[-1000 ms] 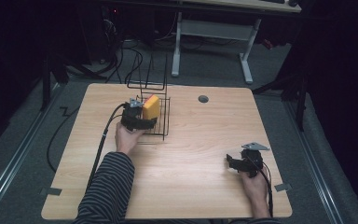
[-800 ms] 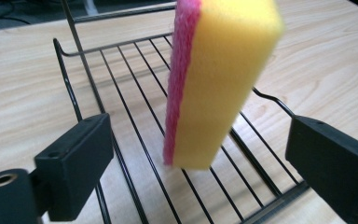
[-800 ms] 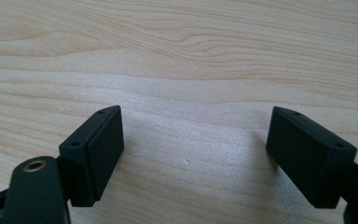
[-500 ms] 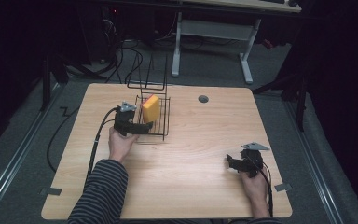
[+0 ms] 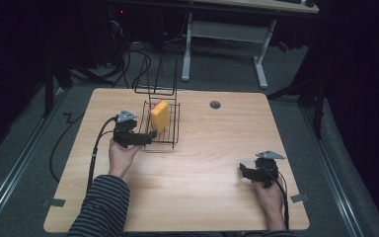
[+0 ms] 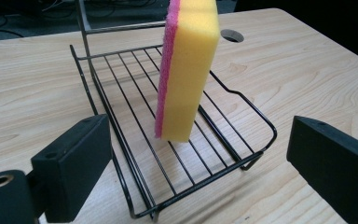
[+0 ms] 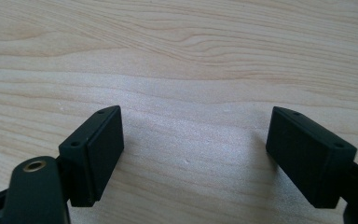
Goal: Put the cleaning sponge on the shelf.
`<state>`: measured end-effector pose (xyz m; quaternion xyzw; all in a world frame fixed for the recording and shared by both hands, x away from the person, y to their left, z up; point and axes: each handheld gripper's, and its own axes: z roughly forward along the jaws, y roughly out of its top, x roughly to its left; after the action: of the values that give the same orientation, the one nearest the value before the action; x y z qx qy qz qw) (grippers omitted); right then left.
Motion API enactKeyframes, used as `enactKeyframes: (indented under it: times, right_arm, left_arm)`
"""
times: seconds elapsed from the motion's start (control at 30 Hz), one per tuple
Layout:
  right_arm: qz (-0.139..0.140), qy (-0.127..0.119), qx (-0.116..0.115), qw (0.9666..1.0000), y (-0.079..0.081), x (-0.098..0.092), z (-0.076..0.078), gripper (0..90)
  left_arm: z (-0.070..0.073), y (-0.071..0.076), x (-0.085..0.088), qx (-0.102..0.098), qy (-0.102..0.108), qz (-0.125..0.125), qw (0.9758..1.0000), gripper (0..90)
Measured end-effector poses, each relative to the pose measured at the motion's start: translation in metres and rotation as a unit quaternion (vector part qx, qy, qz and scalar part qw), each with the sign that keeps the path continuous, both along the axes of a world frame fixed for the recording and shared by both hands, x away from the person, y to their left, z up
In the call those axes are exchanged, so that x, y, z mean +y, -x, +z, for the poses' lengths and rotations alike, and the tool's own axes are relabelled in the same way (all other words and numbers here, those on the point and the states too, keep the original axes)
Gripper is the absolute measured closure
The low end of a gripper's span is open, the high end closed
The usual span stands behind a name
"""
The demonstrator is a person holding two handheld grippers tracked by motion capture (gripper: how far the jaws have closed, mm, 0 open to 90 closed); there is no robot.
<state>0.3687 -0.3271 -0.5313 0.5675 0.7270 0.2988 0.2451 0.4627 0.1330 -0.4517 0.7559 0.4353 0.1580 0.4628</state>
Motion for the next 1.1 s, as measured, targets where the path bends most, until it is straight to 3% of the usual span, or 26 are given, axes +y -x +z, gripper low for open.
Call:
enactKeyframes:
  times: [0.17, 0.5, 1.1]
  right_arm:
    - [-0.001, 0.0, 0.0, 1.0, 0.0, 0.0, 0.0, 19.1]
    - [0.0, 0.0, 0.0, 1.0, 0.0, 0.0, 0.0, 19.1]
    - [0.0, 0.0, 0.0, 1.0, 0.0, 0.0, 0.0, 19.1]
  left_arm:
    - [0.0, 0.006, 0.005, -0.007, -0.013, 0.002, 0.9999, 7.8]
    - [0.007, 0.017, 0.016, -0.014, -0.001, 0.003, 0.9999, 8.8]
    - [0.018, 0.04, 0.046, -0.029, 0.028, 0.03, 0.9987, 10.0]
